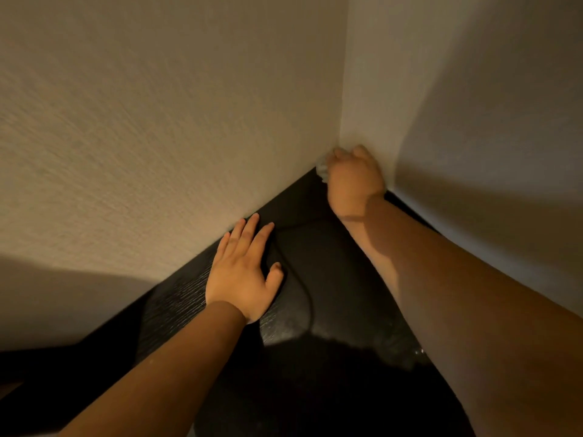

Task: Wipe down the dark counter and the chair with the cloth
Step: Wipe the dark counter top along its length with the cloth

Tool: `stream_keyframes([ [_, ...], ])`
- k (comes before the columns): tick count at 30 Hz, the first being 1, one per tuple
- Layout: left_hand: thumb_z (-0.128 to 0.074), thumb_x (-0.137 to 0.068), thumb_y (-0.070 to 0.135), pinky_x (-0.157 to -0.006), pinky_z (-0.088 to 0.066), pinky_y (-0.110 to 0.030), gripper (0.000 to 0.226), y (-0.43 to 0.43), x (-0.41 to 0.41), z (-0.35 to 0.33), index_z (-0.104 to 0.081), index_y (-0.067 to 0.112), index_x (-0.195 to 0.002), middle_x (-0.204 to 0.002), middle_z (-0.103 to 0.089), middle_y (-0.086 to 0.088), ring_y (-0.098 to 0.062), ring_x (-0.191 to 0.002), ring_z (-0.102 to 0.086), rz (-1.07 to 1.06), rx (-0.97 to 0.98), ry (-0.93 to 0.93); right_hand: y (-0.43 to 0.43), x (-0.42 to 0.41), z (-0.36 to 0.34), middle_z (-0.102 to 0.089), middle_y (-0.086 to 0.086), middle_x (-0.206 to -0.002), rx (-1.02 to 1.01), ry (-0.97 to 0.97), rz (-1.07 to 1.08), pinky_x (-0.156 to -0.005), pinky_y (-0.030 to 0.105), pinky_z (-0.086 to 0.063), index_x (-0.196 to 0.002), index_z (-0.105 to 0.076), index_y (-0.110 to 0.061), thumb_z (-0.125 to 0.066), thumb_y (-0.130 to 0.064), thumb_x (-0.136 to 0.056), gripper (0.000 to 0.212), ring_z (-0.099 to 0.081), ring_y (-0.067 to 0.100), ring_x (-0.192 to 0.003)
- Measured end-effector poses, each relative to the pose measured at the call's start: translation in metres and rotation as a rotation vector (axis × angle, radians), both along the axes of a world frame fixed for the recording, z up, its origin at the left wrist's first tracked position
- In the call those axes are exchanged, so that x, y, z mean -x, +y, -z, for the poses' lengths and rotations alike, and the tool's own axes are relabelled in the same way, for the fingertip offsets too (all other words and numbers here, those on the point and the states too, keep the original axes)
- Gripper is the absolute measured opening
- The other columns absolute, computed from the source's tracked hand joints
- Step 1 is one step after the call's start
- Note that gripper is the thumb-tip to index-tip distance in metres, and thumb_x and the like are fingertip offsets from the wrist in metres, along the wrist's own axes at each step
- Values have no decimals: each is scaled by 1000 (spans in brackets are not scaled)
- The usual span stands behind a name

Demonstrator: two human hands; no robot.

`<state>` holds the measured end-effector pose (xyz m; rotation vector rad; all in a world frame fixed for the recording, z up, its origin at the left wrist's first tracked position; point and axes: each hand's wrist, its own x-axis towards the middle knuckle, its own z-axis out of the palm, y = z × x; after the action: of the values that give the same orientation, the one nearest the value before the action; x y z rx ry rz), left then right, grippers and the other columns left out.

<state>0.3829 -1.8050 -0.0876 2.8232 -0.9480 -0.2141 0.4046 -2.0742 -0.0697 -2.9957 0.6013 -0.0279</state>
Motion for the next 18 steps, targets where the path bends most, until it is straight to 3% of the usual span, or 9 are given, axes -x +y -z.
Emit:
stream_keyframes([
  [2,-35,-98,59,-131,2,-39,75,0,0,0,-17,35,-167,-177,-5,5,-17,-163,2,5,-2,-1,8,0,4,-57,17,-133,-48,22,44,-102,44,-43,-134,-57,-3,-56,-15,-96,40,-52,36,-122],
  [4,-35,-97,58,-132,2,-38,76,0,0,0,-18,34,-167,-176,-6,4,-17,-163,2,6,0,-4,28,16,1,-30,18,-162,-97,91,25,-120,45,-24,-158,-25,-2,-39,-22,-103,60,-30,37,-146],
  [7,-38,-97,57,-131,1,-39,76,-1,0,0,-21,32,-166,-176,-9,3,-17,-163,1,5,17,-4,50,49,4,-5,18,-170,-97,128,-24,-125,44,-10,-163,-4,-4,-42,-33,-103,76,-9,34,-156],
  [14,-38,-97,57,-131,4,-36,76,-1,1,0,-21,32,-167,-176,-8,4,-16,-163,1,3,13,-5,25,13,-1,-3,18,-170,-222,89,-8,-127,44,-6,-162,-10,-4,-34,-40,-105,72,-4,35,-156],
  [18,-39,-96,57,-131,-1,-39,76,-1,1,0,-23,32,-166,-176,-11,2,-19,-163,-5,0,17,-9,23,23,-9,-7,18,-170,-215,121,-25,-127,43,-8,-161,-17,-4,-41,-43,-101,76,-9,35,-155],
])
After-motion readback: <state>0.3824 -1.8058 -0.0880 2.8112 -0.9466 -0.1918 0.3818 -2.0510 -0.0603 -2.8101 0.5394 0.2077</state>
